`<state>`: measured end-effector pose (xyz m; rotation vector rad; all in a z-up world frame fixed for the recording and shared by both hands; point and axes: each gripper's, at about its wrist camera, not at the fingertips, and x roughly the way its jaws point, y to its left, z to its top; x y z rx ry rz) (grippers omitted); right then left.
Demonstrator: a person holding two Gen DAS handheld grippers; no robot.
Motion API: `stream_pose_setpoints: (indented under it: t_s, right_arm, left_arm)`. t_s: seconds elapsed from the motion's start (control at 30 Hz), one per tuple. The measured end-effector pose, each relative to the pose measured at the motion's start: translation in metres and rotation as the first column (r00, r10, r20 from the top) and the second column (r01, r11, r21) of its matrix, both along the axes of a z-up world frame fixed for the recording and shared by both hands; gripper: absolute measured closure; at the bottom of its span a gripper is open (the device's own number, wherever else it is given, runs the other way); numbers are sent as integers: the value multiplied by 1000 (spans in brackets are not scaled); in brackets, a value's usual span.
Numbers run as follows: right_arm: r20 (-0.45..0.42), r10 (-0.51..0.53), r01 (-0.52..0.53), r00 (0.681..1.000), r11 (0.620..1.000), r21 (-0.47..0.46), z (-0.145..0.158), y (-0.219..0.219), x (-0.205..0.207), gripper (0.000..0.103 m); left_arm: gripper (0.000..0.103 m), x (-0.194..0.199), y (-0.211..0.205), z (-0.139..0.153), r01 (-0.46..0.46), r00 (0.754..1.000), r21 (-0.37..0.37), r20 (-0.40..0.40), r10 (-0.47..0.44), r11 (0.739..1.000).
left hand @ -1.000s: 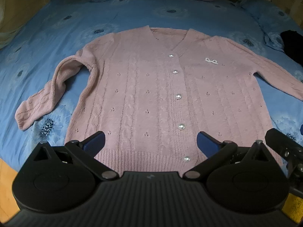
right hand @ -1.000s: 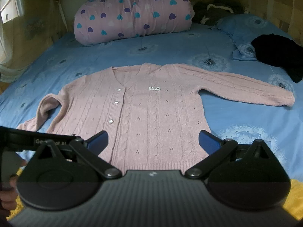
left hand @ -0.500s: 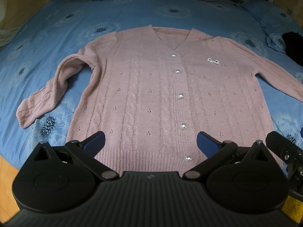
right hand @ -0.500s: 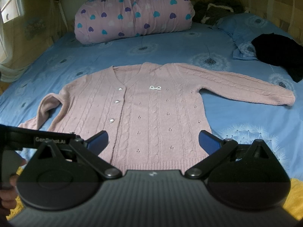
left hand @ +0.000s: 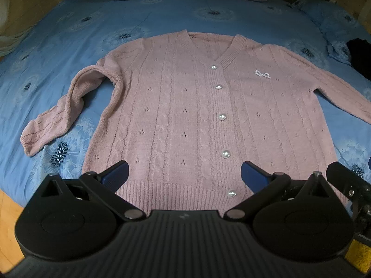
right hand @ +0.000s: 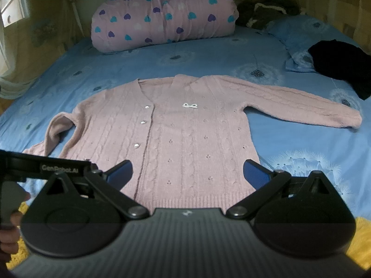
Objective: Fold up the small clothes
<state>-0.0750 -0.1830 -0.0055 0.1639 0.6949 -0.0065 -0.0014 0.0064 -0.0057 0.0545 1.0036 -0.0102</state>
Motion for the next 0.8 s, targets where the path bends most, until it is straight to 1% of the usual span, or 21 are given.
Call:
stream_pose_setpoints:
  t_s: [0.6, 0.8]
  right_arm:
    - [-7, -3, 3, 1000, 1000, 9, 0, -5, 2, 0]
    - [-15, -1, 1, 1000, 1000, 27, -2, -5, 3, 0]
  left_arm:
    - [0, 2, -4, -6, 2, 1000, 19, -22, -1, 1000]
    - [0, 3, -4, -7, 1, 1000, 20, -26, 0, 1000]
